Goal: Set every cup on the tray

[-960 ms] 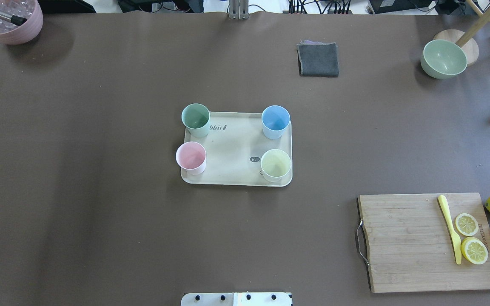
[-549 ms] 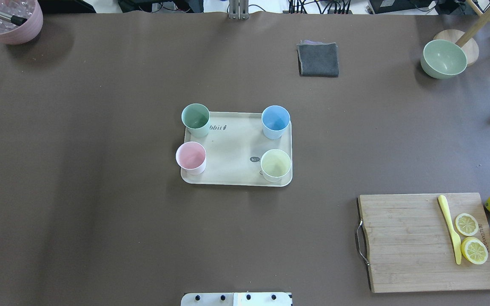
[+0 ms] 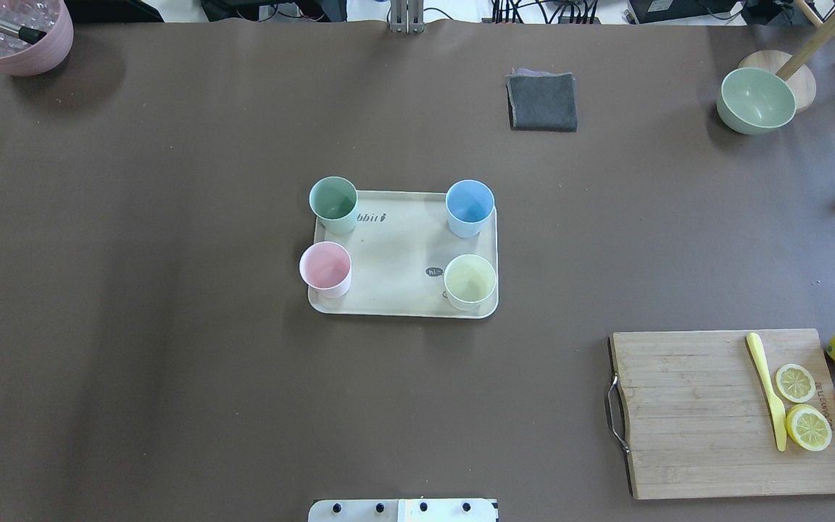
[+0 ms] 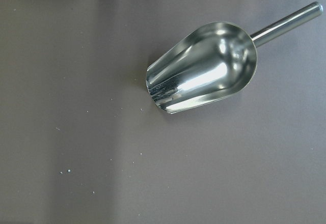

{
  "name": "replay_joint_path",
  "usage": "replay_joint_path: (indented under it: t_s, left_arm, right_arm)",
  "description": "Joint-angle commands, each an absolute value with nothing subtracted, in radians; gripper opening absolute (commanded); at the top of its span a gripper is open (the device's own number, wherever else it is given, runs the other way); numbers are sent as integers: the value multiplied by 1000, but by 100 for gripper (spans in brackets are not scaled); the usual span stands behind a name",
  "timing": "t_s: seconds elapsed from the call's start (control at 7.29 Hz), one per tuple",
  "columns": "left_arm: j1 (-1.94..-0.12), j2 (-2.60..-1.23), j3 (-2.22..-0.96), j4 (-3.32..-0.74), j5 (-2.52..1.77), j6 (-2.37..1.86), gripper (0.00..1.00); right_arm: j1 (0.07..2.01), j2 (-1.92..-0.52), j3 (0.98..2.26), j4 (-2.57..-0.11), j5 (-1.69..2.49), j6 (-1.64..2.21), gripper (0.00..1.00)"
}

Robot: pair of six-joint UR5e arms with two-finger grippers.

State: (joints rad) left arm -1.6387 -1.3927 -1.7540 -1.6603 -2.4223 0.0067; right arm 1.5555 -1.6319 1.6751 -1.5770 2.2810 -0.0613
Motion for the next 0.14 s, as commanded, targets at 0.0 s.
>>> replay_joint_path:
  t_s: [0.0]
  left_arm:
    - [-1638, -1391, -1759, -1660, -2421, 6, 98]
  right_arm:
    - [1555, -1632, 1675, -1577, 2281, -61, 100]
